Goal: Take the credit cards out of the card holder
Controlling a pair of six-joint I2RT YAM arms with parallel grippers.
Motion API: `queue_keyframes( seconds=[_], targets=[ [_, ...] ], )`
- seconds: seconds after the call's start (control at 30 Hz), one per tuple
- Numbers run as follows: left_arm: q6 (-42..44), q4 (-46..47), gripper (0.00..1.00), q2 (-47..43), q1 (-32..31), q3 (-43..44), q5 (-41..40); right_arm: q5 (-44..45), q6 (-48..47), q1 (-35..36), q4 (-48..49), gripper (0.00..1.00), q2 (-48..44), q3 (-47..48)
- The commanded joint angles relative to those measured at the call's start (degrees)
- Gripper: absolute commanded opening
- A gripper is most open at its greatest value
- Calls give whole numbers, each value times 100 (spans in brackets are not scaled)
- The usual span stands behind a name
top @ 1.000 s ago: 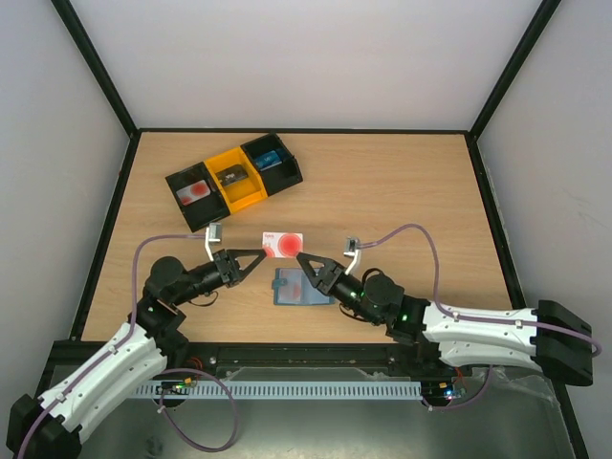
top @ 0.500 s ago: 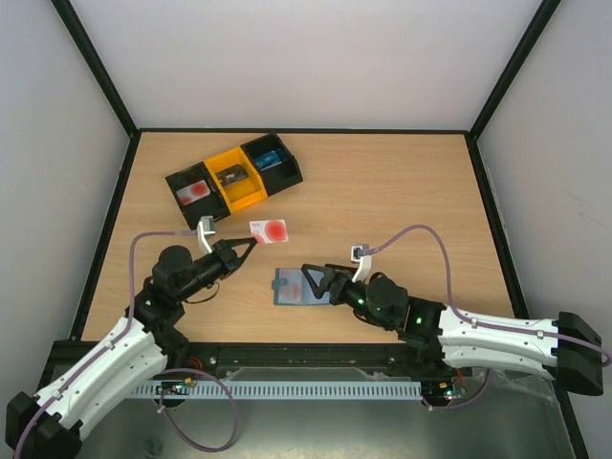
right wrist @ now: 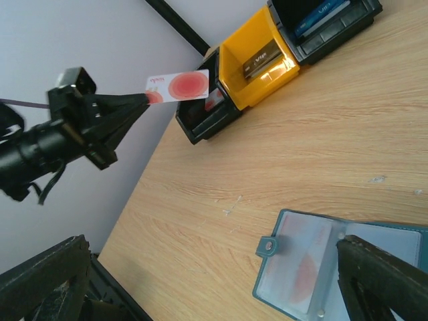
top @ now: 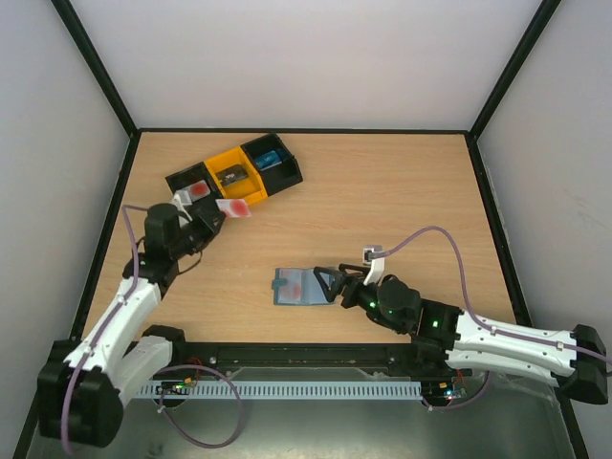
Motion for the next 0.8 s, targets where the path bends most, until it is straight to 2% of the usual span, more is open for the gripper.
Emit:
queue_keyframes(
  seconds=[0.0,0.17,0.47,0.77],
  targets=[
    [459,-284,3,586,845,537,651,70,-9,-25,-295,98,-410,-103],
    [748,-450,3,1158,1536,1142,834,108,-16,-25,-457,98,-589,-152],
    [1277,-950,3,1854,2330,1992,761,184,-44,-25,-514,98,-617,-159],
    [1654,-1365,3,2847,2496,2831,208,338,-372,-22,-831,98,-785,-43]
  ],
)
